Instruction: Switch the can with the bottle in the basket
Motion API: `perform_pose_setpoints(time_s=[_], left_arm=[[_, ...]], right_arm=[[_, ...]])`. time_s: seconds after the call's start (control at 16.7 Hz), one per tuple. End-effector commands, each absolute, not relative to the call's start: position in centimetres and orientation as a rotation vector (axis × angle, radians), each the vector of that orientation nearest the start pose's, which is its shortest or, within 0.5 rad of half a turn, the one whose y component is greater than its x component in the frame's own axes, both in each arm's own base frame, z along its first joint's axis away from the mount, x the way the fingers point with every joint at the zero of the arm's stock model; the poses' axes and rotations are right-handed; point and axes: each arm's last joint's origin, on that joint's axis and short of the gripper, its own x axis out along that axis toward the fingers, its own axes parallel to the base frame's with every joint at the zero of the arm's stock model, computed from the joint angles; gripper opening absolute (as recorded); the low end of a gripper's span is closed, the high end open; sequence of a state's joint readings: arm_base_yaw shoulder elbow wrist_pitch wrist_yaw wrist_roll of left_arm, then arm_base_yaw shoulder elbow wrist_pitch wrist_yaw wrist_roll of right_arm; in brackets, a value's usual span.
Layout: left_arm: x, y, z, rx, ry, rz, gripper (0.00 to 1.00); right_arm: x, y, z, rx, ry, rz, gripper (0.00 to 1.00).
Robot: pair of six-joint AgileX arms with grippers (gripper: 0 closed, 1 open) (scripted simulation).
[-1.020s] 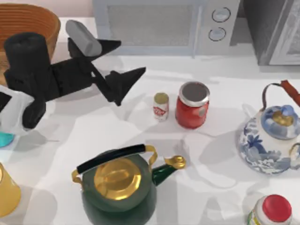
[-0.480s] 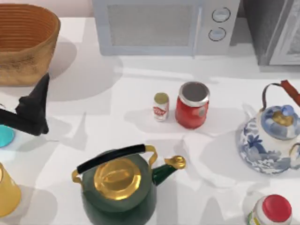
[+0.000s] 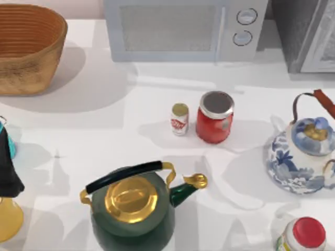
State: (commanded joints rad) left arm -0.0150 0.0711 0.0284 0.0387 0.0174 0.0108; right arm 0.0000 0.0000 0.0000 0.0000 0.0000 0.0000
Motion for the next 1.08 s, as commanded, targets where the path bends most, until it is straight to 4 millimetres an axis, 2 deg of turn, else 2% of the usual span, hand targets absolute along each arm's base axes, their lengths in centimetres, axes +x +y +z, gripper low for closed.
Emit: perform_pose_setpoints(time_s=[0.18, 0.66, 0.9, 1.08], left_arm=[[10.6, -0.1, 16.0, 0.000, 0.000, -0.001, 1.00], [10.7, -0.1, 16.3, 0.005, 0.001, -0.001, 1.00], [12.0, 0.3, 17.0, 0.025, 0.046, 0.003, 1.00], [13.9, 0.9, 16.9, 0.037, 0.142, 0.001, 1.00]], right_arm=[[10.6, -0.1, 16.0, 0.000, 0.000, 0.000, 1.00], [10.6, -0.1, 16.0, 0.000, 0.000, 0.000, 1.00], [10.6, -0.1, 16.0, 0.000, 0.000, 0.000, 1.00], [10.6, -0.1, 16.0, 0.000, 0.000, 0.000, 1.00]])
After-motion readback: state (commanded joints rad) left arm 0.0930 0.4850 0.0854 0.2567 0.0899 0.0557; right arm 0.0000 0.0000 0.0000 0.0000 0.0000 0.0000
